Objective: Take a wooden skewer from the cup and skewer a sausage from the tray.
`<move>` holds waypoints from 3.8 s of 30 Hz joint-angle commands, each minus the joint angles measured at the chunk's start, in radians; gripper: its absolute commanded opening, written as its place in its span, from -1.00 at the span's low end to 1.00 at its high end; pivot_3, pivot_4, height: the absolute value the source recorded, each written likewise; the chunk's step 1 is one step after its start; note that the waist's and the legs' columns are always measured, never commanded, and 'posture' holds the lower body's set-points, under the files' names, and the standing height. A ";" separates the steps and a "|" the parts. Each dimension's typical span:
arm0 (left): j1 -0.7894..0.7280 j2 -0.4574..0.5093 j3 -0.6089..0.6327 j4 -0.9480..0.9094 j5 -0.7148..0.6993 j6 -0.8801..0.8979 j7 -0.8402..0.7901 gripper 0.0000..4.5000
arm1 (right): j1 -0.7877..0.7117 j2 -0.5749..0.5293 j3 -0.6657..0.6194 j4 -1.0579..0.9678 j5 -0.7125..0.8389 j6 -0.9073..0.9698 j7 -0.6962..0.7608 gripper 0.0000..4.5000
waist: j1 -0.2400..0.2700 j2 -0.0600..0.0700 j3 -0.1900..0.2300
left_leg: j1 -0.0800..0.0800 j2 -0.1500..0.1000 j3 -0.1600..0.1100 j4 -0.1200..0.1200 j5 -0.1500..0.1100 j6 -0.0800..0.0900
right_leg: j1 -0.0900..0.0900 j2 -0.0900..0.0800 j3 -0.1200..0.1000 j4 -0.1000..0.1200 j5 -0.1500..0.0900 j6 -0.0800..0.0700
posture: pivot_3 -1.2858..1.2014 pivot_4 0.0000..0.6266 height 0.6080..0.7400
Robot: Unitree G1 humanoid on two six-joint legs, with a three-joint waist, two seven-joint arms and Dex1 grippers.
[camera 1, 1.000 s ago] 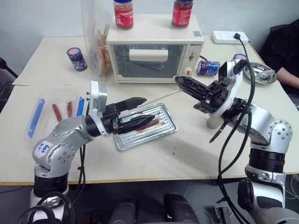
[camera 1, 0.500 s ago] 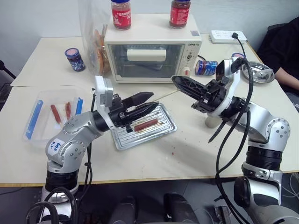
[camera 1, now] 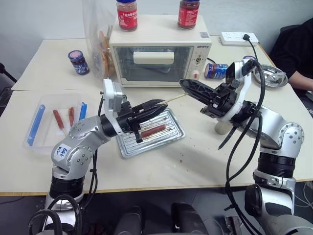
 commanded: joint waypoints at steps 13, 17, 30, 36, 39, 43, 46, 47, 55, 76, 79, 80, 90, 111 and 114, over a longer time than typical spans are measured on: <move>-0.030 -0.008 0.008 -0.018 -0.025 0.003 0.003 -0.56 | -0.001 -0.022 -0.019 -0.028 0.020 0.007 0.012 -1.00 | 0.000 0.000 0.000 | 0.000 0.000 0.000 0.000 0.000 0.000 | 0.000 0.000 0.000 0.000 0.000 0.000 | 0.03 -0.52 1.00; -0.030 -0.006 0.009 -0.026 -0.030 0.009 0.004 -0.16 | 0.001 -0.025 -0.021 -0.028 0.020 0.011 0.015 -1.00 | 0.000 0.000 0.000 | 0.000 0.000 0.000 0.000 0.000 0.000 | 0.000 0.000 0.000 0.000 0.000 0.000 | 0.03 -0.52 1.00; -0.023 -0.008 0.020 -0.027 -0.058 0.004 -0.004 -0.33 | -0.003 -0.024 -0.023 -0.023 0.020 0.010 0.014 -1.00 | 0.000 0.000 0.000 | 0.000 0.000 0.000 0.000 0.000 0.000 | 0.000 0.000 0.000 0.000 0.000 0.000 | 0.03 -0.52 1.00; -0.025 -0.006 0.020 -0.019 -0.061 -0.002 -0.007 -0.95 | -0.002 -0.022 -0.024 -0.025 0.020 0.008 0.013 -1.00 | 0.000 0.000 0.000 | 0.000 0.000 0.000 0.000 0.000 0.000 | 0.000 0.000 0.000 -0.001 0.000 0.000 | 0.03 -0.52 1.00; -0.026 -0.004 0.019 -0.015 -0.057 -0.004 -0.009 -0.98 | -0.003 -0.021 -0.025 -0.027 0.020 0.006 0.011 -1.00 | 0.000 0.000 0.000 | 0.000 0.000 0.000 0.000 0.000 0.000 | 0.000 0.000 0.000 -0.001 0.000 0.000 | 0.03 -0.52 1.00; -0.019 0.009 0.017 -0.013 -0.042 0.001 -0.003 -0.98 | 0.002 -0.012 -0.027 -0.041 0.020 -0.003 0.007 -1.00 | 0.000 0.000 0.000 | 0.000 0.000 0.000 0.000 0.000 0.000 | 0.000 0.000 0.000 -0.001 0.000 0.000 | 0.03 -0.52 1.00; -0.022 0.015 0.011 -0.003 -0.031 -0.002 -0.009 -0.99 | 0.000 -0.017 -0.027 -0.039 0.020 -0.003 0.007 -0.89 | 0.000 0.000 0.000 | 0.000 0.000 0.000 -0.001 0.000 0.000 | 0.000 0.000 0.000 -0.001 0.000 0.000 | 0.03 -0.52 1.00; -0.025 0.015 0.011 0.000 -0.030 -0.004 -0.010 -1.00 | -0.001 -0.019 -0.028 -0.034 0.020 -0.003 0.005 -0.78 | 0.000 0.000 0.000 | 0.000 0.000 0.000 -0.001 0.000 0.000 | 0.000 0.000 0.000 -0.001 0.000 0.000 | 0.03 -0.52 1.00; -0.027 0.024 0.032 0.004 -0.034 -0.006 -0.008 -1.00 | 0.007 -0.060 -0.021 -0.026 0.020 -0.020 -0.041 -0.02 | 0.002 0.000 0.000 | 0.000 0.000 0.000 -0.001 0.000 0.000 | 0.000 0.000 0.000 -0.001 0.000 0.000 | 0.03 -0.52 1.00; 0.402 0.437 0.513 -0.147 -0.114 0.105 -0.069 -1.00 | -0.269 -0.359 0.651 -0.072 -1.159 -0.362 0.808 0.41 | -0.020 0.001 0.001 | -0.010 0.000 0.001 -0.002 0.000 0.000 | -0.011 0.000 0.001 -0.001 0.000 0.000 | 0.03 -0.52 1.00; 0.455 0.437 0.538 -0.191 -0.121 0.111 -0.056 -1.00 | -0.290 -0.314 0.808 -0.018 -1.376 -0.519 0.940 0.53 | -0.016 0.001 0.001 | -0.011 -0.001 0.000 -0.002 0.000 0.000 | -0.012 -0.002 0.001 -0.001 0.000 0.000 | 0.03 -0.52 1.00; 0.466 0.437 0.542 -0.202 -0.122 0.111 -0.053 -1.00 | -0.292 -0.301 0.837 -0.004 -1.429 -0.560 0.973 0.53 | -0.018 0.001 0.001 | -0.011 -0.001 0.000 -0.002 0.000 0.000 | -0.012 -0.002 0.001 -0.001 0.000 0.000 | 0.03 -0.52 1.00; 0.520 0.422 0.568 -0.283 -0.167 0.124 0.013 -1.00 | -0.307 -0.137 0.932 0.283 -1.762 -0.838 1.146 0.53 | -0.025 0.001 0.001 | -0.012 -0.001 0.000 -0.002 0.000 -0.001 | -0.015 -0.001 0.000 0.000 0.000 0.000 | 0.03 -0.52 1.00; 0.519 0.431 0.528 -0.305 -0.213 0.114 0.066 -1.00 | -0.337 0.065 0.827 0.606 -1.925 -0.904 1.229 0.06 | -0.029 0.001 0.001 | -0.009 -0.001 0.001 -0.001 0.002 -0.004 | -0.015 -0.001 0.001 0.008 0.000 -0.001 | 0.03 -0.52 1.00; 0.516 0.434 0.527 -0.302 -0.213 0.113 0.065 -1.00 | -0.328 0.067 0.819 0.602 -1.936 -0.897 1.239 -0.15 | -0.029 0.001 0.001 | -0.009 -0.001 0.001 -0.001 0.002 -0.004 | -0.015 -0.001 0.001 0.009 0.000 -0.001 | 0.03 -0.52 1.00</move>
